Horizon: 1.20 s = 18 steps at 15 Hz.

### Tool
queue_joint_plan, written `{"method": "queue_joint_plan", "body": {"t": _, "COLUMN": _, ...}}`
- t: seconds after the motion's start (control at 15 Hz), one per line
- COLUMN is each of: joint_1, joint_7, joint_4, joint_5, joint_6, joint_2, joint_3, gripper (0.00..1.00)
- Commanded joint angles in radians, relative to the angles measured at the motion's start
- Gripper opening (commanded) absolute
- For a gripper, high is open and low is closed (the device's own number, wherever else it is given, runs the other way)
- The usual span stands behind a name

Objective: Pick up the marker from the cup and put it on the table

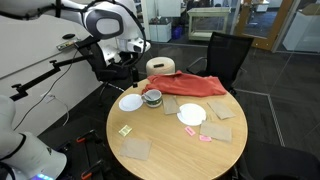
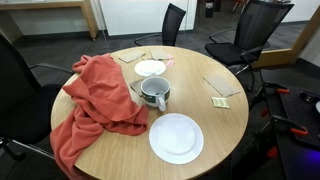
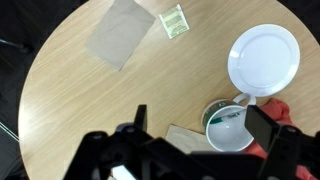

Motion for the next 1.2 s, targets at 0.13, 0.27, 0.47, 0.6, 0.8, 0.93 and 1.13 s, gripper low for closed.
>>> {"method": "queue_joint_plan", "body": {"t": 0.13, "joint_1": 0.044, "joint_7": 0.196, "joint_4": 0.127, "joint_5": 0.051, "joint_6": 0.046, "joint_2": 0.165, "joint_3": 0.041, "gripper": 1.0}}
{"method": "queue_joint_plan", "body": {"t": 0.27, "joint_1": 0.063, "joint_7": 0.256, "joint_4": 0.164, "joint_5": 0.059, "joint_6": 0.051, "joint_2": 0.22, "joint_3": 0.05, "gripper": 1.0}}
{"method": "queue_joint_plan", "body": {"t": 0.47, "joint_1": 0.088, "joint_7": 0.3, "joint_4": 0.216, "joint_5": 0.069, "joint_6": 0.065, "joint_2": 0.297, "joint_3": 0.053, "gripper": 1.0}}
{"method": "queue_joint_plan", "body": {"t": 0.6, "joint_1": 0.099, "joint_7": 0.318, "joint_4": 0.249, "joint_5": 0.088, "joint_6": 0.09, "joint_2": 0.345, "joint_3": 0.051, "gripper": 1.0}}
{"method": "queue_joint_plan", "body": {"t": 0.8, "joint_1": 0.105, "joint_7": 0.325, "joint_4": 0.296, "joint_5": 0.132, "joint_6": 0.122, "joint_2": 0.416, "joint_3": 0.047, "gripper": 1.0}}
{"method": "queue_joint_plan", "body": {"t": 0.93, "joint_1": 0.108, "joint_7": 0.332, "joint_4": 0.325, "joint_5": 0.147, "joint_6": 0.136, "joint_2": 0.46, "joint_3": 0.041, "gripper": 1.0}}
{"method": "queue_joint_plan", "body": {"t": 1.13, "joint_1": 0.109, "joint_7": 0.31, "joint_4": 0.304, "joint_5": 0.135, "joint_6": 0.135, "joint_2": 0.457, "joint_3": 0.035, "gripper": 1.0}}
